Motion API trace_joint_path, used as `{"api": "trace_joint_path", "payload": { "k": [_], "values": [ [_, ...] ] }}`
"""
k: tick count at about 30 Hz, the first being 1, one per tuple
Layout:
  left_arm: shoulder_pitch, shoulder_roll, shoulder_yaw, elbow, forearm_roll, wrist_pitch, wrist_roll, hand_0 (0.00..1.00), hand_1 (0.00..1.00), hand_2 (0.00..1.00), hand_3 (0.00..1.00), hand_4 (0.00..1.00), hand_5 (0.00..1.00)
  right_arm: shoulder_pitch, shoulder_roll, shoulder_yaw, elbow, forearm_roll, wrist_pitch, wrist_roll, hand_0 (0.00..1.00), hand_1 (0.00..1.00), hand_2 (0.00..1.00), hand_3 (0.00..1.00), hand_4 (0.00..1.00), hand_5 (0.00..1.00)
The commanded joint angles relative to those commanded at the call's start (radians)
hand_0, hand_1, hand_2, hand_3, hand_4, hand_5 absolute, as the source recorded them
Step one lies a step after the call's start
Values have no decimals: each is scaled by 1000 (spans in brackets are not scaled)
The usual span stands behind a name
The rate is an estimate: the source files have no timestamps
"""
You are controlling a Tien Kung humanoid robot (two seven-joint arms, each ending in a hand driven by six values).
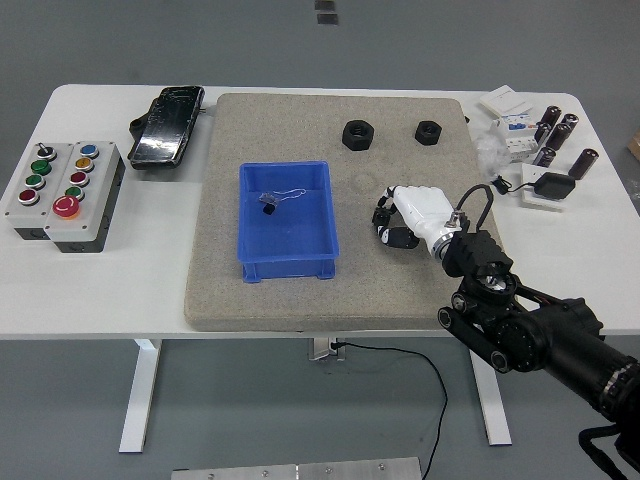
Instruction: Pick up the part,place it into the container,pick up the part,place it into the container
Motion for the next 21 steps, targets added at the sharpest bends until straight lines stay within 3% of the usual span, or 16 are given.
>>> {"api": "trace_joint_path", "payload": {
  "k": [14,15,20,21],
  "values": [
    [-1,0,1,0,3,-1,-1,675,684,647,701,717,286,-1,5,-14,-5,18,-10,11,437,561,537,630,392,135],
    [-1,-1,1,0,3,-1,-1,675,685,647,701,717,286,-1,5,-14,-4,19,-12,13,435,561,537,628,453,84],
    [-1,-1,0,0,2,0,-2,675,685,647,701,717,286,2,3,-9,1,22,-25,19,435,561,537,628,453,84],
    [-1,-1,0,0,3,0,-3,675,684,647,701,717,286,3,2,-9,1,22,-26,20,436,560,535,622,502,49]
  ]
}}
